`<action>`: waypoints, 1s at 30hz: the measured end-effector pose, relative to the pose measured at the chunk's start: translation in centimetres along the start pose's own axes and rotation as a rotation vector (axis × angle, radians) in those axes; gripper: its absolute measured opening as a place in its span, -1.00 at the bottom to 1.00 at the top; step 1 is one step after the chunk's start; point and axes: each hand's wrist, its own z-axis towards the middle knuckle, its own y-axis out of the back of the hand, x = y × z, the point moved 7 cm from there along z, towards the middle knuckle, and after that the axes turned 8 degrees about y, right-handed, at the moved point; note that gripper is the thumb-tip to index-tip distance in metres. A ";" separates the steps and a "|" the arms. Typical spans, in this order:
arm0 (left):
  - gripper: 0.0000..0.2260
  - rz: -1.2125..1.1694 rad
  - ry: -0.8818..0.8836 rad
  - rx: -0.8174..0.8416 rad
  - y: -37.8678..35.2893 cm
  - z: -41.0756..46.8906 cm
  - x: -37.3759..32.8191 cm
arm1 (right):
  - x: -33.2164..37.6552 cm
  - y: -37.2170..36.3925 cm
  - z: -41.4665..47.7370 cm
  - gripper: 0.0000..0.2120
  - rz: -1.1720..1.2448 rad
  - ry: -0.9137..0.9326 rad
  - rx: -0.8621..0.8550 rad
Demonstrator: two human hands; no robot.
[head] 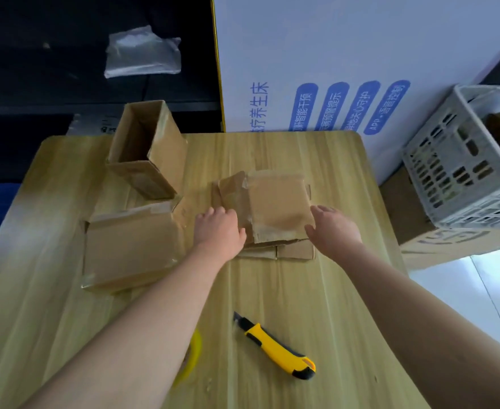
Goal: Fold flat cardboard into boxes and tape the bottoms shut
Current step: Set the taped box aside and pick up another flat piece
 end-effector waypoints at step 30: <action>-0.72 -0.846 0.085 0.122 4.0 -9.7 5.2 | 5.1 4.7 -9.1 -0.62 0.346 0.062 -0.282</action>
